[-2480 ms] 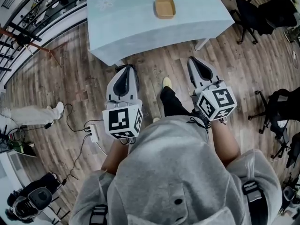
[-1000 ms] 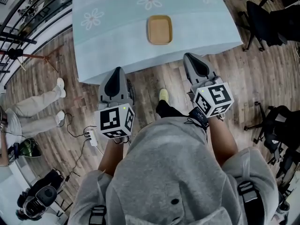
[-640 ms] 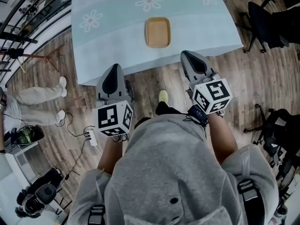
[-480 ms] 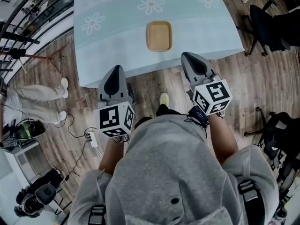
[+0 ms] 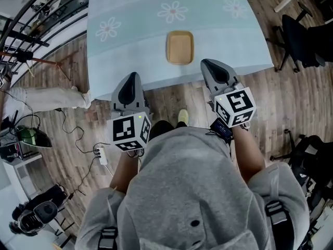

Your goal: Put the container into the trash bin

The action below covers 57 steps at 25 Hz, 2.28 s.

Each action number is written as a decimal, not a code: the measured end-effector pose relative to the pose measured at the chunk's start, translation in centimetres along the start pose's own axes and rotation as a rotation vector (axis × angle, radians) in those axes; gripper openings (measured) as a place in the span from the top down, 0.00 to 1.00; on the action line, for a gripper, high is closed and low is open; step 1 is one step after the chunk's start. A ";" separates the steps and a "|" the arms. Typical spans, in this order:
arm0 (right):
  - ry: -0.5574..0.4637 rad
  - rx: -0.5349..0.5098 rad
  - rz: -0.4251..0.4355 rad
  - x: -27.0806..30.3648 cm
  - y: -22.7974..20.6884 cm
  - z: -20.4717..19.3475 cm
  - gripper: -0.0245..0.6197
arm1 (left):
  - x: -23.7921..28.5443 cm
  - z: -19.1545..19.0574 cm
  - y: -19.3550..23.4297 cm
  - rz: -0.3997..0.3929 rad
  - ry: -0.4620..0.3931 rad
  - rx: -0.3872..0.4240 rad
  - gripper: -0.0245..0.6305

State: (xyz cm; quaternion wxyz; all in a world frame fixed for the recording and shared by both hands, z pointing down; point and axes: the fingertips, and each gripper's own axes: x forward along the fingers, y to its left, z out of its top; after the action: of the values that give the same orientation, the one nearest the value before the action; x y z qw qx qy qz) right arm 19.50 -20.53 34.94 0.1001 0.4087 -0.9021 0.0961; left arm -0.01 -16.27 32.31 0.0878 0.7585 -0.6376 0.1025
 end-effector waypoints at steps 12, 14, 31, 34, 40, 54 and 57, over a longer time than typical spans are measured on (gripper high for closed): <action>0.064 -0.081 0.067 1.5 2.0 -1.4 0.91 | -1.3 -0.5 1.4 0.037 0.007 -0.014 0.93; 0.071 -0.089 0.076 1.9 2.1 -1.6 0.91 | -1.2 -0.7 1.7 0.039 0.008 -0.018 0.93; 0.262 -0.204 0.192 7.3 2.0 -5.2 0.91 | 3.9 -2.1 4.2 0.037 0.048 -0.040 0.93; 0.293 -0.186 0.211 8.2 1.7 -5.8 0.91 | 5.0 -2.4 4.4 0.030 0.067 -0.040 0.93; 0.356 -0.094 0.275 9.8 1.2 -7.2 0.86 | 7.2 -2.6 4.7 0.022 0.097 -0.048 0.93; 0.498 -0.116 0.360 11.5 2.1 -11.0 0.83 | 8.4 -4.2 6.8 0.050 0.145 -0.073 0.93; 0.532 -0.122 0.368 11.5 2.3 -12.1 0.83 | 8.6 -5.0 7.1 0.048 0.162 -0.078 0.93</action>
State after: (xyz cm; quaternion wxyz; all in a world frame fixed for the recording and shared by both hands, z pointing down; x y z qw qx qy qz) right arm 11.57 -24.22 49.30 0.3376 0.1924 -0.9071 0.1618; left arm -5.78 -24.34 39.43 0.1662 0.7282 -0.6498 0.1407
